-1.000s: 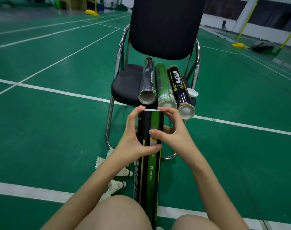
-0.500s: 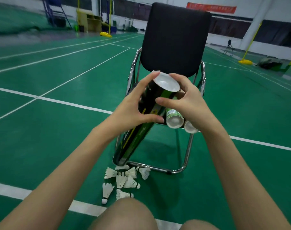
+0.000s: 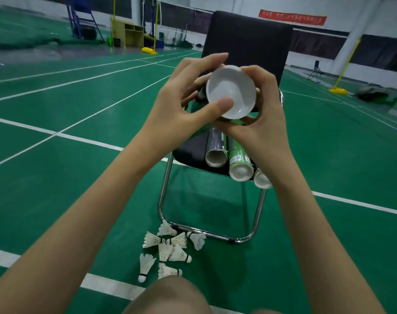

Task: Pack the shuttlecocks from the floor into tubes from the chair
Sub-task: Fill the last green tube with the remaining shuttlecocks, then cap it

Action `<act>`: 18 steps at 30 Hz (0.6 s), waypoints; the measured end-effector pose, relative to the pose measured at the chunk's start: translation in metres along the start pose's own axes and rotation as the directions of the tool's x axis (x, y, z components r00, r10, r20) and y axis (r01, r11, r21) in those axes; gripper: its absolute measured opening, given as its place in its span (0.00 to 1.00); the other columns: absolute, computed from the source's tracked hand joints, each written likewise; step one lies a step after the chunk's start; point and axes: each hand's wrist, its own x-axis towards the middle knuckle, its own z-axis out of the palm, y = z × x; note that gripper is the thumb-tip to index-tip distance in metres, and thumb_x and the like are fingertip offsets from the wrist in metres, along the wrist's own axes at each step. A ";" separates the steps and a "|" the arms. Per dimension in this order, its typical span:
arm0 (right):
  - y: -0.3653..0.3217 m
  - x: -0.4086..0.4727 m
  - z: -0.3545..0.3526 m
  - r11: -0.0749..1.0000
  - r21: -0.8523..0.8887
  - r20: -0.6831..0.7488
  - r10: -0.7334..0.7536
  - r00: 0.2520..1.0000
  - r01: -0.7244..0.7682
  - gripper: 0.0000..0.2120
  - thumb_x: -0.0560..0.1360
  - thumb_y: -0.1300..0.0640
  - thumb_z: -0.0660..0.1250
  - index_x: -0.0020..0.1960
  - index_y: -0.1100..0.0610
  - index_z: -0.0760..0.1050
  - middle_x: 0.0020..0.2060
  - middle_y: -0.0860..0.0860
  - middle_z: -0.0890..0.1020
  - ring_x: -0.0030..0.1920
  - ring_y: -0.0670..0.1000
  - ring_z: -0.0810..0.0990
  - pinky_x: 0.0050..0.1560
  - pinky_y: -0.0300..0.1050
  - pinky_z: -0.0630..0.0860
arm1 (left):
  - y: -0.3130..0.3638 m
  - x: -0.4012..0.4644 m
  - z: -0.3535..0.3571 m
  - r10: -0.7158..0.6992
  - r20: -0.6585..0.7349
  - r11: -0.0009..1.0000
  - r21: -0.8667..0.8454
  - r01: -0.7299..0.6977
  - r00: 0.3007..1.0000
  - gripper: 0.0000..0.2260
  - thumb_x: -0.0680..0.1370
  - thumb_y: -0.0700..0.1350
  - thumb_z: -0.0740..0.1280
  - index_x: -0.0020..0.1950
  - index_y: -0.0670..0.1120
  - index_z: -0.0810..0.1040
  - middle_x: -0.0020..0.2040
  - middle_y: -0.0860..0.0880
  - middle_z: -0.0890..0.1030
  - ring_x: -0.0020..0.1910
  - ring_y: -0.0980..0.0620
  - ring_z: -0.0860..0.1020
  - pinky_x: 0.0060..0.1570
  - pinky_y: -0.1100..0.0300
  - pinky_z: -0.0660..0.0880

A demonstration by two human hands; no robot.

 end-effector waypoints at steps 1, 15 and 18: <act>0.002 -0.001 0.001 1.000 0.002 -0.011 -0.019 1.000 0.019 0.30 0.66 0.61 0.76 0.62 0.53 0.64 0.60 0.46 0.71 0.61 0.47 0.72 0.50 0.37 0.77 | 0.000 0.001 0.001 0.006 -0.011 1.000 -0.020 -0.006 1.000 0.22 0.76 0.46 0.67 0.68 0.45 0.67 0.59 0.50 0.71 0.61 0.52 0.74 0.61 0.54 0.72; 0.116 -0.030 0.037 0.975 -0.190 0.176 0.153 0.972 -0.119 0.32 0.68 0.65 0.72 0.67 0.52 0.64 0.62 0.45 0.70 0.62 0.44 0.70 0.62 0.33 0.68 | -0.104 -0.011 0.011 -0.338 -0.134 0.928 0.117 0.354 0.931 0.10 0.71 0.35 0.69 0.46 0.49 0.82 0.43 0.52 0.83 0.46 0.55 0.81 0.51 0.60 0.77; 0.147 -0.027 0.016 0.872 -0.455 0.182 0.291 0.939 -0.182 0.31 0.69 0.62 0.73 0.69 0.55 0.65 0.66 0.48 0.71 0.67 0.48 0.67 0.65 0.35 0.62 | -0.128 -0.009 0.009 -0.358 -0.142 0.909 0.175 0.379 0.923 0.12 0.71 0.34 0.69 0.43 0.51 0.82 0.42 0.54 0.82 0.45 0.56 0.81 0.51 0.62 0.76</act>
